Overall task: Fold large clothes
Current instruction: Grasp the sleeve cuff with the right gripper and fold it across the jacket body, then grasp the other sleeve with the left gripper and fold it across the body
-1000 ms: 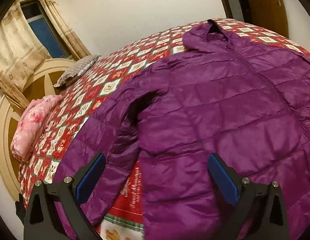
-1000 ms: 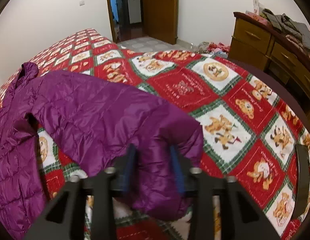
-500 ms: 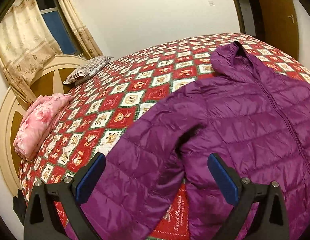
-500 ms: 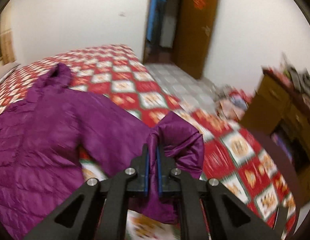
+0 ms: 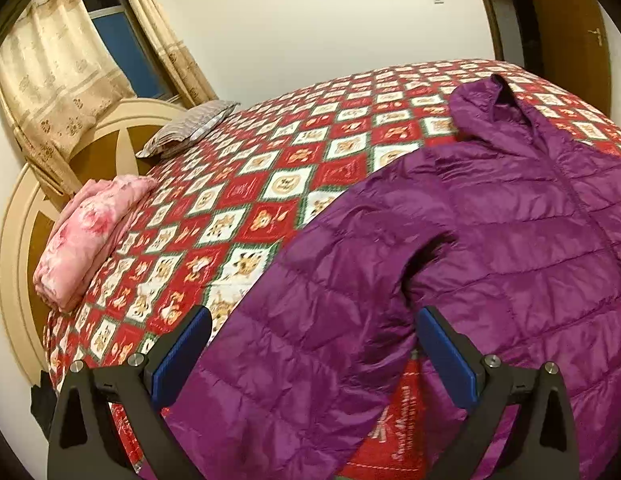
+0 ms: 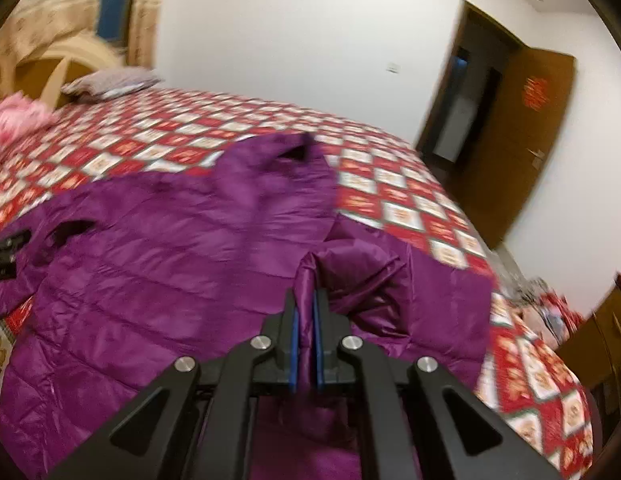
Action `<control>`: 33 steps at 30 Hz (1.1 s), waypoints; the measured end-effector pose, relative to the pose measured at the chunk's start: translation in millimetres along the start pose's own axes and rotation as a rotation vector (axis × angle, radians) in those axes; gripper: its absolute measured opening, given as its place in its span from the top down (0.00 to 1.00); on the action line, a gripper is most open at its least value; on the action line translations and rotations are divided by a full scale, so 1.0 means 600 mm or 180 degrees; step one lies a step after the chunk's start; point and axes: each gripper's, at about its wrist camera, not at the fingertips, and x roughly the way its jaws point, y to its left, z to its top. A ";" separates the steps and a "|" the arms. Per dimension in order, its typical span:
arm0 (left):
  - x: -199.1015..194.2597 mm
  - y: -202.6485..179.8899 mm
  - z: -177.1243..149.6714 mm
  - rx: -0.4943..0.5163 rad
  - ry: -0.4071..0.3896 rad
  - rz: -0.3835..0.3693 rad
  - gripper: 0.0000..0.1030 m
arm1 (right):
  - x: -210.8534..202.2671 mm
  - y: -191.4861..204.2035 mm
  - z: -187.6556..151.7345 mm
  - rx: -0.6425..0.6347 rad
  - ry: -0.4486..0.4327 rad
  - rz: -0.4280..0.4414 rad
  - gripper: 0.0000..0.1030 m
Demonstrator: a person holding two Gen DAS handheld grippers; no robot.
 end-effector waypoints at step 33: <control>-0.031 -0.360 0.066 0.0472 0.0370 -0.1625 0.79 | -0.053 -0.142 -0.192 0.0343 0.0369 -0.0098 0.14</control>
